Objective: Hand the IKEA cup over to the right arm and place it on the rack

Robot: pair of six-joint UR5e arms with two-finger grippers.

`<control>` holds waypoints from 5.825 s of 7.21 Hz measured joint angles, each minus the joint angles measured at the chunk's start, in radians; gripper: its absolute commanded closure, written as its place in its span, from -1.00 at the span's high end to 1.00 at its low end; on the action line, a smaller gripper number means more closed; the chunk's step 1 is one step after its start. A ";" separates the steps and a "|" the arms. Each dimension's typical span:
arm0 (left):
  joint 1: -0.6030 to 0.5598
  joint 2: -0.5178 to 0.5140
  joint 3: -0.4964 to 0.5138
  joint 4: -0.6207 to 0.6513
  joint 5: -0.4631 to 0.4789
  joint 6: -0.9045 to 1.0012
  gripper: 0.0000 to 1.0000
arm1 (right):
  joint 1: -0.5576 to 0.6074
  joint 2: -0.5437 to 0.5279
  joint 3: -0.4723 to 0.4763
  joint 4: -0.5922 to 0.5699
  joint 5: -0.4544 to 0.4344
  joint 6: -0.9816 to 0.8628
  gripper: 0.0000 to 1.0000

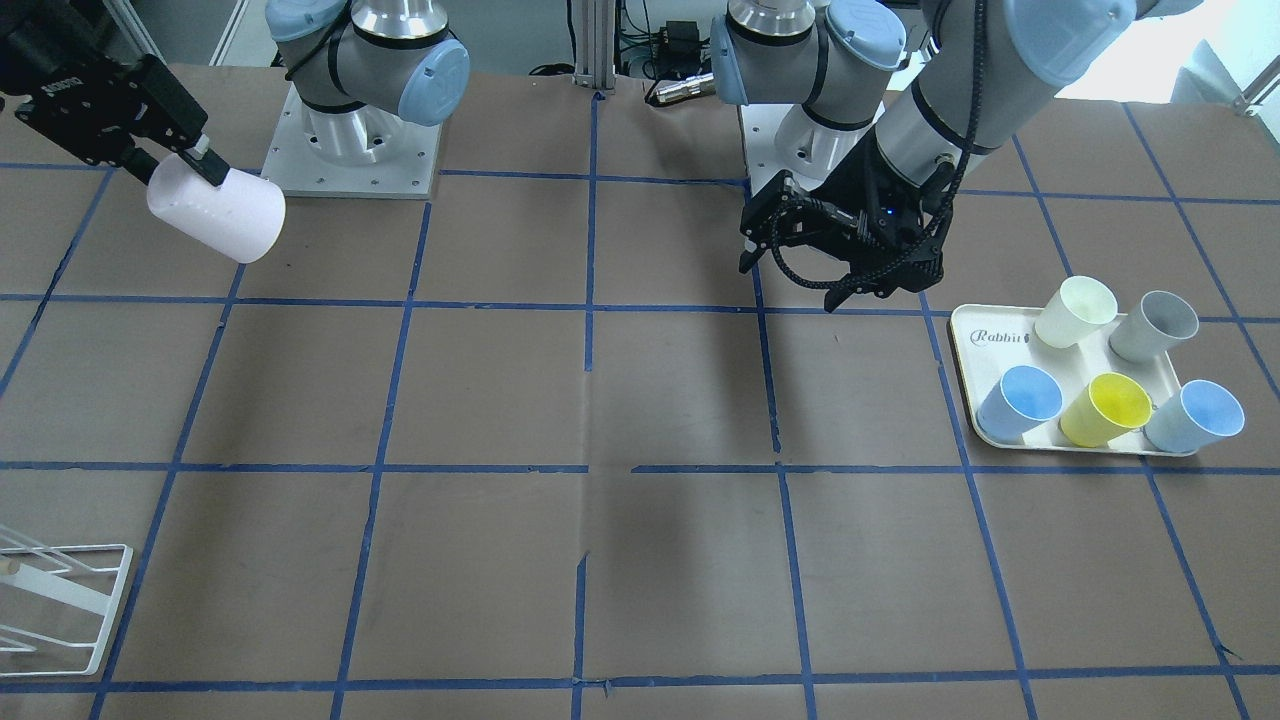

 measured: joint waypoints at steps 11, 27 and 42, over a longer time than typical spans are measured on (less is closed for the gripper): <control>-0.024 -0.004 0.229 -0.248 0.249 -0.098 1.00 | -0.037 0.335 -0.011 -0.685 -0.236 -0.255 -0.95; -0.027 0.025 0.161 -0.188 0.246 -0.157 1.00 | -0.046 0.527 -0.009 -0.804 -0.227 -0.240 -0.14; -0.021 0.036 0.164 -0.184 0.250 -0.155 1.00 | 0.245 0.121 -0.006 -0.174 -0.254 0.235 1.00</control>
